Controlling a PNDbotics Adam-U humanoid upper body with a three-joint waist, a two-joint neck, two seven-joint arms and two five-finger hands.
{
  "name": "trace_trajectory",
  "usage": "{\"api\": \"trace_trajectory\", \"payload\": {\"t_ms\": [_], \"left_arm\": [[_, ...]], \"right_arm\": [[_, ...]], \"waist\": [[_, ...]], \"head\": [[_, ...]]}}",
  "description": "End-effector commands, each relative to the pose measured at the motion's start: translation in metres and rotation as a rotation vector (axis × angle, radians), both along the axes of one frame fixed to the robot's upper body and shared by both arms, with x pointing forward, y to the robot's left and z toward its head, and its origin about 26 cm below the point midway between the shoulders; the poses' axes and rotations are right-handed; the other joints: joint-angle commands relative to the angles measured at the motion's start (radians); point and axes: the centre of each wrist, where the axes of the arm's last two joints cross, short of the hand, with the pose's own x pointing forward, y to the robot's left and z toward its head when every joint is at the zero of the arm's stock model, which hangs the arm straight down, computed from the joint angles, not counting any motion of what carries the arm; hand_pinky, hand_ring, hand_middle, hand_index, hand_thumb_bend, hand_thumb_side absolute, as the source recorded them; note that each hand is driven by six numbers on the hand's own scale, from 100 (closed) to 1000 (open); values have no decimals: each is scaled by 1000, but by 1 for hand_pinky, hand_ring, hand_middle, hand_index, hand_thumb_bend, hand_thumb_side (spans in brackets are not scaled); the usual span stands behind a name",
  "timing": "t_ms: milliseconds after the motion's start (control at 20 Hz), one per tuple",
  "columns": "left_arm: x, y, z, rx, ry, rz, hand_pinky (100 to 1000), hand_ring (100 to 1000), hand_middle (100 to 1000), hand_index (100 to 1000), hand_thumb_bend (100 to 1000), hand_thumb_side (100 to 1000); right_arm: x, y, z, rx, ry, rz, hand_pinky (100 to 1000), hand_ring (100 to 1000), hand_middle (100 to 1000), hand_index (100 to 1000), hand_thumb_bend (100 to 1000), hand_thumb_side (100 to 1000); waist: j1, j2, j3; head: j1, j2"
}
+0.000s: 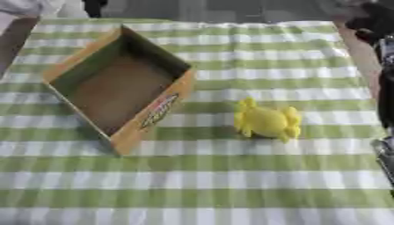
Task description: Pick up objects on the table and place them in the box.
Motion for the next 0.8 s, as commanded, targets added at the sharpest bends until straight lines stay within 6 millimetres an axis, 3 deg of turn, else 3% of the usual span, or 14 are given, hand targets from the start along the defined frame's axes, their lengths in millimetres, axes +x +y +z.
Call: {"api": "trace_trajectory", "payload": {"t_ms": [50,200,350,500,600,800], "left_arm": [[-3,4,10,35,-20,14,687,613,597,710,100,899],[-3,4,11,39,-17,14,688,614,597,709,100,899],[-4,5,10,47,-7,14,688,614,597,709,100,899],[-4,5,9,53,-1,9,688,614,597,710,100,898],[-5,5,8,56,5,7,688,614,598,710,100,898],[-5,5,7,61,8,4,688,615,598,710,100,897]], "right_arm": [[-1,-9,18,-101,-40,-35,846,857,684,866,100,1000],[0,-17,34,-217,-53,-78,833,860,706,877,100,1000],[1,-23,60,-450,-1,-118,834,868,731,889,108,1000],[-1,-23,82,-692,107,-134,835,883,758,902,247,1000],[-2,-21,95,-828,160,-137,839,890,770,912,272,1000],[-5,-16,114,-998,259,-139,853,895,756,913,425,999]], "waist": [[-3,-21,-1],[-7,-25,-1],[-13,-33,1],[-15,-42,5],[-14,-47,8],[-10,-54,12]], "head": [[-1,4],[-1,5],[-3,10],[-8,15],[-10,16],[-14,18]]}}
